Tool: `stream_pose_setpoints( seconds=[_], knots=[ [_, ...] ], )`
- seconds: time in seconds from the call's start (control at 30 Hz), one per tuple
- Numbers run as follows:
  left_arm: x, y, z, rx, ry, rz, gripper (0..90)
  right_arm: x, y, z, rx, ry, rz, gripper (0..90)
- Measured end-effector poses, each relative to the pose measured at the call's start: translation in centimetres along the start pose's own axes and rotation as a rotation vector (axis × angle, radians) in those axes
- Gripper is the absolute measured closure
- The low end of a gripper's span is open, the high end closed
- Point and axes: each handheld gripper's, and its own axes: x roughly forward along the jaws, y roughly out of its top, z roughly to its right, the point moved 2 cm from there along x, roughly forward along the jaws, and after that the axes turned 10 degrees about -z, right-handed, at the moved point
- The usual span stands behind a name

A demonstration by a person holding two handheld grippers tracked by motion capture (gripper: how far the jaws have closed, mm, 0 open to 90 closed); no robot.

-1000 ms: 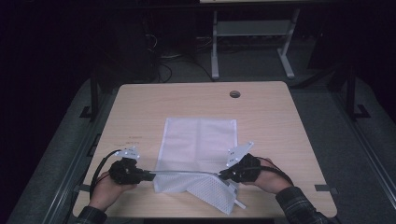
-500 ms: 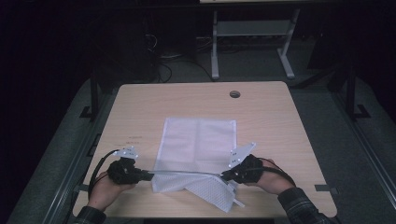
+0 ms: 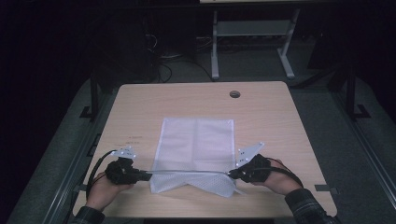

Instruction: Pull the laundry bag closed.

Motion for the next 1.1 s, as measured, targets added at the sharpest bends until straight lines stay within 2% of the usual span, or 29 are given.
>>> stream_pose_setpoints(
  seconds=[0.33,0.4,0.63,0.77,0.93,1.03,1.1],
  knots=[
    [0.7,0.5,0.4,0.022,-0.007,-0.017,84.4,-0.2,-0.8,0.8,0.006,-0.019,-0.014,86.3],
    [0.8,0.7,0.4,0.028,0.008,-0.022,84.4,-0.2,-1.0,1.0,0.004,-0.023,-0.016,86.3],
    [1.1,1.0,0.3,0.034,0.015,-0.020,84.3,-0.2,-1.4,1.4,0.013,-0.037,-0.027,86.3],
    [1.4,1.3,0.3,0.040,0.017,-0.007,84.0,-0.3,-1.6,1.7,0.024,-0.049,-0.024,86.2],
    [1.7,1.8,-0.3,0.029,0.017,0.013,83.2,-0.3,-1.6,2.1,0.042,-0.055,-0.014,85.8],
    [1.9,1.9,-0.4,0.028,0.022,0.018,80.0,-0.1,-1.6,2.4,0.053,-0.068,-0.014,83.7],
    [2.0,1.8,-0.4,0.025,0.029,0.014,72.3,-0.1,-1.7,2.5,0.066,-0.075,-0.014,76.5]
  ],
)
